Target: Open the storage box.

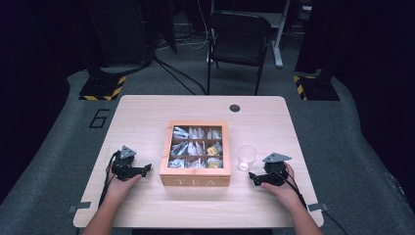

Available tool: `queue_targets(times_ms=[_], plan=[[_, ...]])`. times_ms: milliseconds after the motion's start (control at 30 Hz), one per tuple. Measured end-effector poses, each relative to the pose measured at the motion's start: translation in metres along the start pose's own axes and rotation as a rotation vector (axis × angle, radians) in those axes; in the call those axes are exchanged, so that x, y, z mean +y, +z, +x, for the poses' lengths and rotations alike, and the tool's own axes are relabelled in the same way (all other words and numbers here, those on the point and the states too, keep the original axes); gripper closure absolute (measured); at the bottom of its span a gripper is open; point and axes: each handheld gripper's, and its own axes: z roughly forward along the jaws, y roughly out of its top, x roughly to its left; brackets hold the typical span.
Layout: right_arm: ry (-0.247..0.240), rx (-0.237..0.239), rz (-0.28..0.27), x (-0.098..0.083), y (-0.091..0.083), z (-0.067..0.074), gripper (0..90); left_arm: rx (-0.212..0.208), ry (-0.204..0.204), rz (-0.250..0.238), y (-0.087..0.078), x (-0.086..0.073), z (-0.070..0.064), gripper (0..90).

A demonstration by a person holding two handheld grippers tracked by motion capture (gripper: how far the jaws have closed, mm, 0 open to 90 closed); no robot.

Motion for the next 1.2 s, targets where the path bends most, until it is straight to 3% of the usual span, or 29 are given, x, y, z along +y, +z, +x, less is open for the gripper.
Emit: queue_targets(times_ms=[533, 833, 933, 1033, 1133, 1200], plan=[[0.008, -0.013, 0.008, 0.0009, 0.0014, 0.0023, 5.4, 0.008, -0.007, 0.006, 0.0001, 0.0006, -0.0014, 11.3], [0.005, -0.010, 0.007, 0.0010, 0.0012, 0.0024, 6.2, 0.009, -0.008, -0.001, -0.0012, 0.0002, -0.0028, 15.8], [-0.004, -0.002, -0.003, 0.0011, -0.0008, 0.0027, 15.5, 0.014, -0.020, -0.008, -0.0024, 0.0000, -0.0033, 19.0], [-0.020, 0.002, -0.004, 0.0017, -0.0016, 0.0031, 18.7, 0.018, -0.022, -0.008, -0.0035, 0.0003, -0.0034, 23.8], [-0.009, 0.012, 0.002, 0.0028, -0.0036, 0.0052, 28.0, -0.012, -0.019, -0.009, -0.0059, 0.0010, -0.0041, 29.4], [-0.021, 0.009, 0.003, 0.0038, -0.0046, 0.0060, 31.5, -0.010, -0.022, -0.015, -0.0067, 0.0012, -0.0048, 31.5]])
